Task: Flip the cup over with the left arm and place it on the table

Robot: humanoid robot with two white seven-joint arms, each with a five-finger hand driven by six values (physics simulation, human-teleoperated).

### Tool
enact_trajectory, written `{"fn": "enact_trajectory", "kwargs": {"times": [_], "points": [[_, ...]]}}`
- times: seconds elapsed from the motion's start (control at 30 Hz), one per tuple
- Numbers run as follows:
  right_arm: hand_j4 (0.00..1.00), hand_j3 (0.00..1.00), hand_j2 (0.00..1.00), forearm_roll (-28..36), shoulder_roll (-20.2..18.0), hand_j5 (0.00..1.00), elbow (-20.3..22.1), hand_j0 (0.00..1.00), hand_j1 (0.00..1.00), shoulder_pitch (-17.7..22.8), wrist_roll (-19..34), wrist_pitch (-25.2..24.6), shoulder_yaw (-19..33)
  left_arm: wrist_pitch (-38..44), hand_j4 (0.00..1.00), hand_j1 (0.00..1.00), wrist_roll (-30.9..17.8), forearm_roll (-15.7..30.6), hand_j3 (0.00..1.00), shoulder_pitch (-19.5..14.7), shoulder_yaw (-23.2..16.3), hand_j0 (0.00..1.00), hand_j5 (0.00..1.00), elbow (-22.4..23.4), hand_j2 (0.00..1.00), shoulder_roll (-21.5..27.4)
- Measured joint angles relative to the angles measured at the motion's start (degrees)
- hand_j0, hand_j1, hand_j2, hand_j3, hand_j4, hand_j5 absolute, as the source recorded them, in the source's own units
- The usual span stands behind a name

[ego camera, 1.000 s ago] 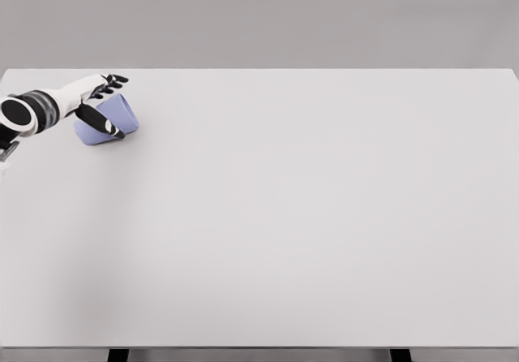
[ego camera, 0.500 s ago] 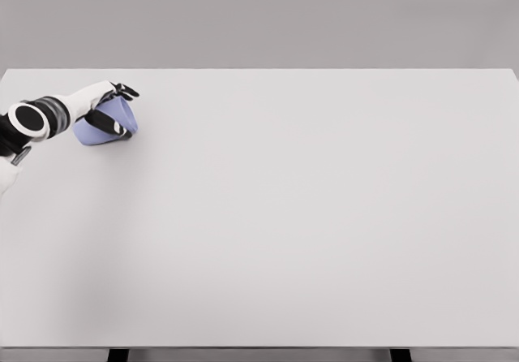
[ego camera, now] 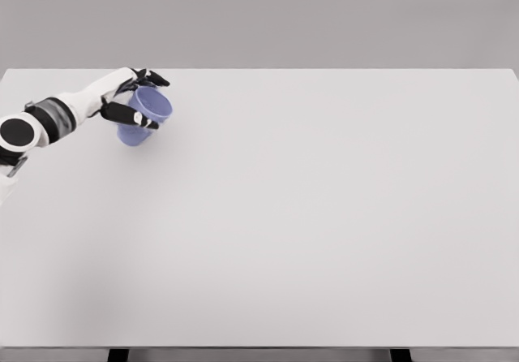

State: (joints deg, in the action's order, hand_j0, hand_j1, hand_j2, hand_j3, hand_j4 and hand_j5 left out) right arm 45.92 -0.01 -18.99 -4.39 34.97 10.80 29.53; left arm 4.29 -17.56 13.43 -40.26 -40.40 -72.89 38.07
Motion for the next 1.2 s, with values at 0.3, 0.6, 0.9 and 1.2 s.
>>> {"fn": "enact_trajectory", "kwargs": {"times": [0.3,0.6,0.9,1.2], "points": [[1.0,1.0,1.0,0.0,0.0,1.0,0.0,1.0,1.0,0.0,0.0,0.01,-0.01,-5.46,0.61,0.61,1.24,7.76,0.61,1.41,4.94,0.61,0.61,-0.27,0.61,-2.06],[1.0,1.0,1.0,0.0,0.0,1.0,0.0,1.0,1.0,0.0,0.0,0.0,0.01,-5.11,0.61,0.61,2.93,5.92,0.61,2.2,4.63,0.61,0.61,0.97,0.61,-4.79],[1.0,1.0,1.0,0.0,0.0,1.0,0.0,1.0,1.0,0.0,0.0,0.02,0.01,-0.93,0.61,0.61,3.26,-1.04,0.61,2.2,4.74,0.61,0.61,1.29,0.61,-5.06],[1.0,1.0,1.0,0.0,0.0,1.0,0.0,1.0,1.0,0.0,0.0,0.01,0.0,0.42,0.61,0.61,3.58,-0.49,0.61,2.99,5.31,0.61,0.61,1.68,0.61,-5.13]]}}
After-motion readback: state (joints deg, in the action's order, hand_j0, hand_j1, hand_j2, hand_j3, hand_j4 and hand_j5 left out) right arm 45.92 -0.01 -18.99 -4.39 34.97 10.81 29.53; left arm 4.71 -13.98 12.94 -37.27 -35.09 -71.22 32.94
